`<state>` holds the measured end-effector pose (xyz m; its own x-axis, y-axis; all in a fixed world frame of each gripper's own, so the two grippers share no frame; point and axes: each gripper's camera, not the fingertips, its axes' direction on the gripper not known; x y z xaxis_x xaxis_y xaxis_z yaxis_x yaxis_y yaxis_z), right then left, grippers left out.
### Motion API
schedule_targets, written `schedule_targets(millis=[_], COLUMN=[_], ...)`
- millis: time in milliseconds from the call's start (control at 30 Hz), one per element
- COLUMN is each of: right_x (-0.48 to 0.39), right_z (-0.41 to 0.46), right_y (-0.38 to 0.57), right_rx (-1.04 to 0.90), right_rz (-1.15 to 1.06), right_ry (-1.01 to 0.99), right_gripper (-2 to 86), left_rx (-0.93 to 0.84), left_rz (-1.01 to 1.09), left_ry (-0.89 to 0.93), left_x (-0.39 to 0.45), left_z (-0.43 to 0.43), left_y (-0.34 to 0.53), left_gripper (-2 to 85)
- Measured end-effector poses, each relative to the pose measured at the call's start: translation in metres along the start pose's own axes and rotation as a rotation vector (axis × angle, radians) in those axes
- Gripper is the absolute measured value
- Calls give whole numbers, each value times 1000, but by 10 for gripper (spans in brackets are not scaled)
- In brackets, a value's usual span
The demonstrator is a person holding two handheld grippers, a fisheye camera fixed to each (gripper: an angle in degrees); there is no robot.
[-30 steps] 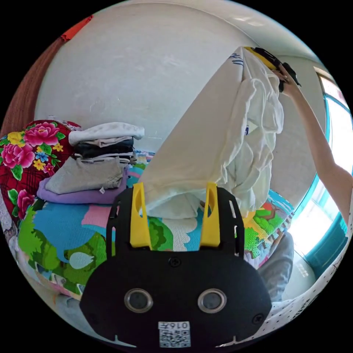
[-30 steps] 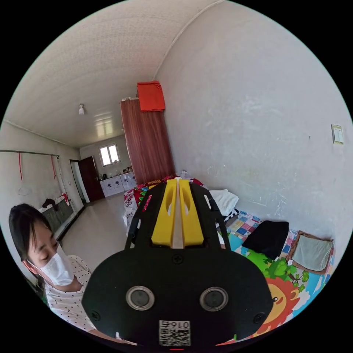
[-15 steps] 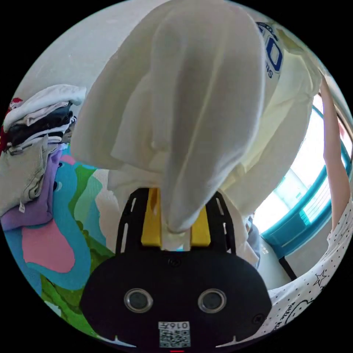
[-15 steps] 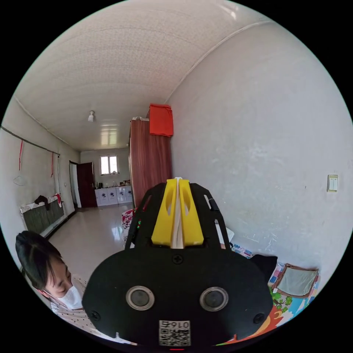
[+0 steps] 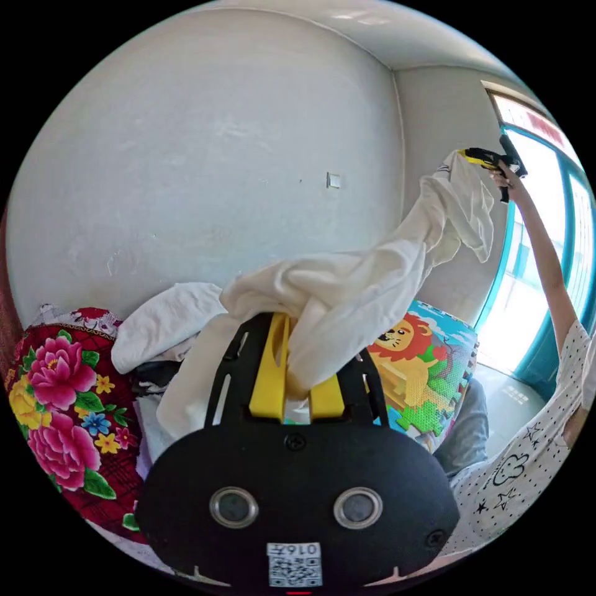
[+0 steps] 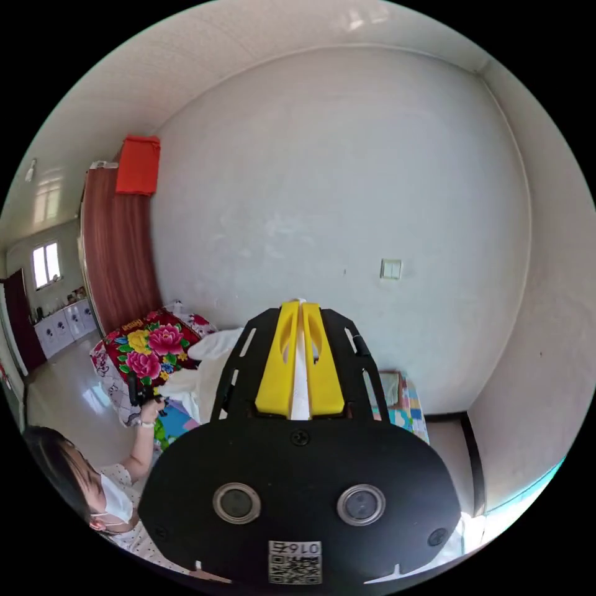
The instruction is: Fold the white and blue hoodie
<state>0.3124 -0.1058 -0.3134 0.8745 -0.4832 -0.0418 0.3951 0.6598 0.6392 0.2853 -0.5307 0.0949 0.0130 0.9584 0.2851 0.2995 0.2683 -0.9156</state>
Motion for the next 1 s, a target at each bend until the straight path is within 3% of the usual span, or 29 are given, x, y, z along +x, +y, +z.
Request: schedule_targets(millis=[133,200,267,367,433,567,667,767,867,1000], right_x=[85,122,161,186,190,139,66,-13,-54,-83], right_z=[104,163,234,277,286,286,285,280,276,287], right_y=[59,104,174,236,257,288,317,360,400,442], right_rx=[-429,-634,-839,-838,-764,-561,-507,-506,-480,-636], right_rz=[118,203,320,369,373,150,-74,-338,-333,-390], right_ry=[-16,-83,-110,-175,-244,-375,-424,-344,-315,-308], right_gripper=[0,2,2,3,6,26,61,100,199,222], left_rx=[-309,-592,-741,-849,-812,-520,-527,-595,-641,-701], left_rz=[91,223,224,114,96,35,74,62,19,6], left_ry=[22,180,252,122,68,-84,41,172,130,241], left_x=[-4,5,7,-5,-10,-19,-11,-6,-8,-5], left_z=[40,95,138,180,180,142,137,152,169,199], left_y=[-37,-39,-31,-19,-16,-11,9,38,62,82], left_gripper=[15,23,31,41,44,45,67,114,129,75])
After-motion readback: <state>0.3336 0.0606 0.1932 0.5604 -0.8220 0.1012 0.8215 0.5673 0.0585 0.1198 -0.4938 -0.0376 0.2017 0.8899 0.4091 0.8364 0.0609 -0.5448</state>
